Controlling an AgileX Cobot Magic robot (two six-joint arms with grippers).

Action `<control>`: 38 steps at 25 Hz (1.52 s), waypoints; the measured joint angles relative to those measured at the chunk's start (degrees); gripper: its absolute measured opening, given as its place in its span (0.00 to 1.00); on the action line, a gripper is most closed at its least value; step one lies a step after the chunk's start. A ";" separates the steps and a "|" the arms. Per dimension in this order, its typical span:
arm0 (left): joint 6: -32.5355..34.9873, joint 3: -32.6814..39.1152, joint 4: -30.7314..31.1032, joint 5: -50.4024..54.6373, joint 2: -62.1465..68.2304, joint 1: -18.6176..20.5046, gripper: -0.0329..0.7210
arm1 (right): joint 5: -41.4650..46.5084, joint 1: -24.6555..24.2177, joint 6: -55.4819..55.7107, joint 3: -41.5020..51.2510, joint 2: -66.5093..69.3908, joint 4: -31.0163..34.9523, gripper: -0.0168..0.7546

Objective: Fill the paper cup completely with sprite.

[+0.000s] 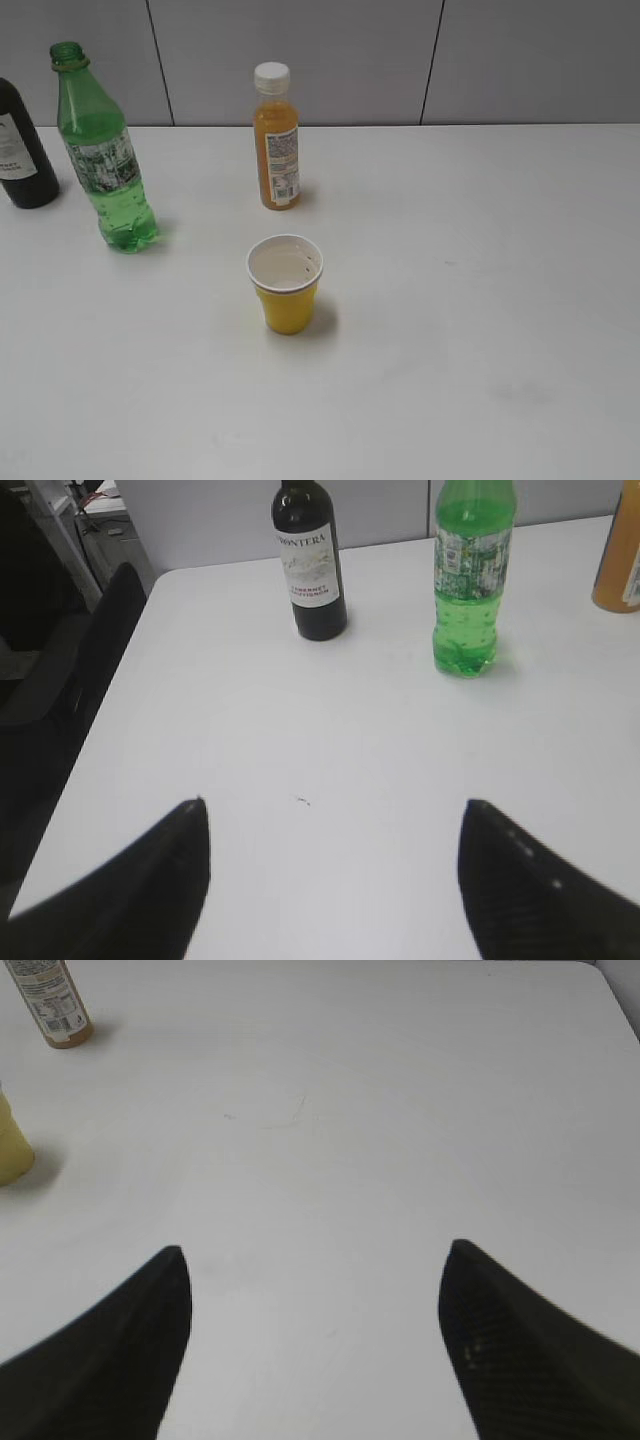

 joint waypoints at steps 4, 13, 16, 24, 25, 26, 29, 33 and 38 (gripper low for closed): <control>-1.18 0.44 0.23 0.03 0.00 -0.05 0.83 | -0.04 0.00 0.00 0.00 0.00 0.00 0.79; -1.82 0.44 0.23 0.08 0.00 -3.21 0.83 | -0.04 0.00 0.00 0.00 0.00 0.00 0.79; -1.89 0.44 0.23 0.08 0.00 -4.74 0.83 | -0.04 0.00 0.00 0.00 0.00 0.00 0.79; -1.99 0.44 0.24 0.08 0.00 -5.61 0.82 | -0.04 0.00 0.00 0.00 0.00 0.00 0.79; -1.99 0.44 0.24 0.08 0.00 -5.66 0.82 | -0.11 0.00 0.00 0.00 0.00 0.00 0.79; -1.99 0.44 0.24 0.08 0.00 -5.67 0.82 | -0.11 0.00 0.00 0.00 0.00 0.00 0.79; -1.99 0.44 0.24 0.08 0.00 -5.67 0.82 | -0.11 0.00 0.00 0.00 0.00 0.00 0.79; -2.47 0.44 0.24 0.08 0.00 -5.67 0.82 | -0.11 0.00 0.00 0.00 0.00 0.00 0.79; -2.67 0.44 0.24 0.08 0.00 -5.67 0.82 | -0.17 0.00 0.00 0.00 0.00 0.00 0.79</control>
